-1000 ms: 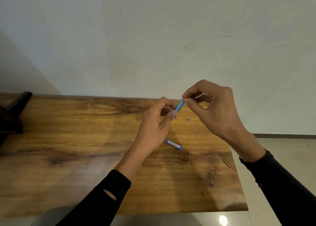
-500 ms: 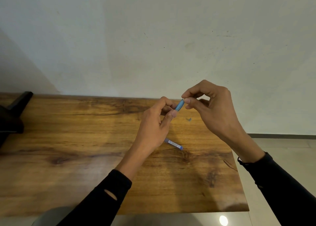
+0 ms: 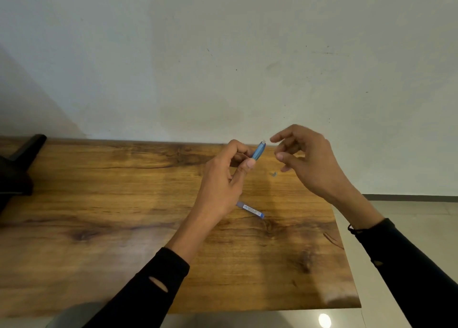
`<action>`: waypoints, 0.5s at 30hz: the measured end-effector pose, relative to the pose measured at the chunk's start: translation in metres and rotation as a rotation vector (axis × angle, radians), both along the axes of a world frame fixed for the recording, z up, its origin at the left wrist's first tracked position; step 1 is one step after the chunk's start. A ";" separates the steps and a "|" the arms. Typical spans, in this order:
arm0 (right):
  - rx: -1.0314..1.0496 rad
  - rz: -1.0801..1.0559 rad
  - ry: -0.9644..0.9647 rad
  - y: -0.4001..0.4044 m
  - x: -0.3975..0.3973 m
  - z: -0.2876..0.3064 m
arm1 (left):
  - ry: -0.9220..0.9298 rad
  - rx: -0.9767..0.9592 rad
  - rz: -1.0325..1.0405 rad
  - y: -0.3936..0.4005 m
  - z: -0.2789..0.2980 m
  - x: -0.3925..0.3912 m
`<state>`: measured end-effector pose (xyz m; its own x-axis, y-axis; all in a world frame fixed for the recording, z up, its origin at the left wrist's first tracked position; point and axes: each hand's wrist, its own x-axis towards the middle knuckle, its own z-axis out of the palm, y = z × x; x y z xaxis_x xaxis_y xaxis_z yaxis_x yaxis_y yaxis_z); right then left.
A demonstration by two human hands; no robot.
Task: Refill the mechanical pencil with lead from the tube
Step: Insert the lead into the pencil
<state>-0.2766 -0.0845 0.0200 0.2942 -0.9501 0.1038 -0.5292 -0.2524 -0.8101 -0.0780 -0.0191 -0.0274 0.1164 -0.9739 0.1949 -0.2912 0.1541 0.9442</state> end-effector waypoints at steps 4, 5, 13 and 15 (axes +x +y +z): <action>-0.015 0.062 0.454 -0.005 -0.009 -0.026 | 0.006 -0.016 0.001 -0.001 0.000 0.001; -0.008 0.093 0.517 -0.006 -0.010 -0.031 | 0.005 -0.017 0.001 -0.001 0.000 0.001; -0.032 0.123 0.632 -0.008 -0.006 -0.057 | 0.011 -0.012 -0.009 0.000 0.000 0.001; -0.047 0.103 0.598 -0.011 -0.006 -0.055 | 0.006 -0.010 -0.011 0.000 0.000 0.000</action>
<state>-0.2830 -0.0951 -0.0348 0.4051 -0.9119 -0.0666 -0.8600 -0.3553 -0.3663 -0.0776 -0.0193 -0.0275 0.1071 -0.9731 0.2041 -0.2835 0.1669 0.9443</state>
